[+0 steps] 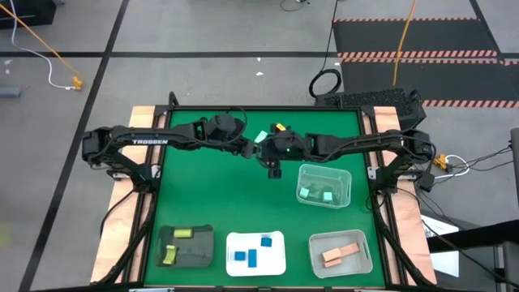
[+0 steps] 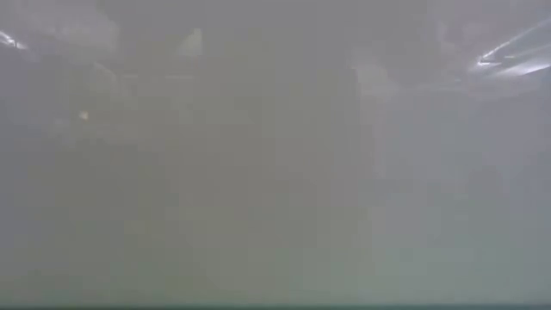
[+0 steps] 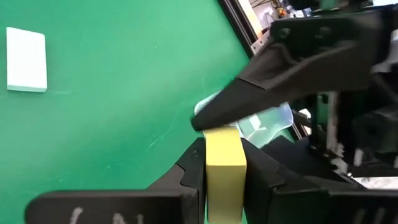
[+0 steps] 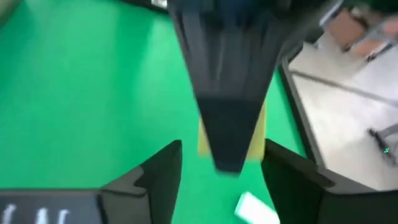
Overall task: Sort & place blocks by color
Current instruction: Put the green block into the black bin
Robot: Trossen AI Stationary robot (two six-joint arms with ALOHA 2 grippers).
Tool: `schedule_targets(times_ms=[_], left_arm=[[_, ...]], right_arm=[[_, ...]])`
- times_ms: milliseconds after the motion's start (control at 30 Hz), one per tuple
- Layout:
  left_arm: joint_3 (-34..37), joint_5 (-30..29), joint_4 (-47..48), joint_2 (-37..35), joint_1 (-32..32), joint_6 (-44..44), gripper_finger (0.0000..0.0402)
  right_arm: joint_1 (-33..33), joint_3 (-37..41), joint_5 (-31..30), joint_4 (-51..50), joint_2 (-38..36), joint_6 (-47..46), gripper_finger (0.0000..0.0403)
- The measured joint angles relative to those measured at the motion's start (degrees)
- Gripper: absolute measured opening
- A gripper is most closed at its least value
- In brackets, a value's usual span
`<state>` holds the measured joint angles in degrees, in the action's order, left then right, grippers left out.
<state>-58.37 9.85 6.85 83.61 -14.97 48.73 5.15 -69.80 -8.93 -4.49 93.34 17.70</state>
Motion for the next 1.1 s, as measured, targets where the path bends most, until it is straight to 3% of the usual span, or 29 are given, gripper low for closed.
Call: schedule_targets(times_ms=[267, 467, 567, 700, 900, 1100], left_arm=[[0.0, -0.3, 5.0, 0.0, -2.3, 0.7, 0.0059], [0.0, 5.4, 5.9, 0.0, 0.4, 4.2, 0.0059], [0.0, 8.9, 10.7, -1.3, 3.8, 6.4, 0.0059], [0.0, 8.9, 18.8, -4.5, 9.0, 10.1, 0.0059], [0.0, 2.6, 27.1, -12.2, 19.2, 20.4, 0.0059], [0.0, -3.2, 34.0, -17.0, 32.7, 36.6, 0.0059]], right_arm=[[-0.1, 0.1, -1.5, -16.8, -0.7, -10.8, 0.0227], [0.0, 0.1, -6.3, -28.2, -1.0, -15.6, 0.0218], [0.0, 0.1, -7.7, -31.2, -1.2, -16.7, 0.0216], [0.0, 0.1, -7.7, -32.3, -1.1, -17.0, 0.0215], [0.0, 0.1, -7.5, -29.4, -1.1, -15.1, 0.0215], [0.8, 0.8, -7.5, -21.6, -1.1, -14.5, 0.0215]])
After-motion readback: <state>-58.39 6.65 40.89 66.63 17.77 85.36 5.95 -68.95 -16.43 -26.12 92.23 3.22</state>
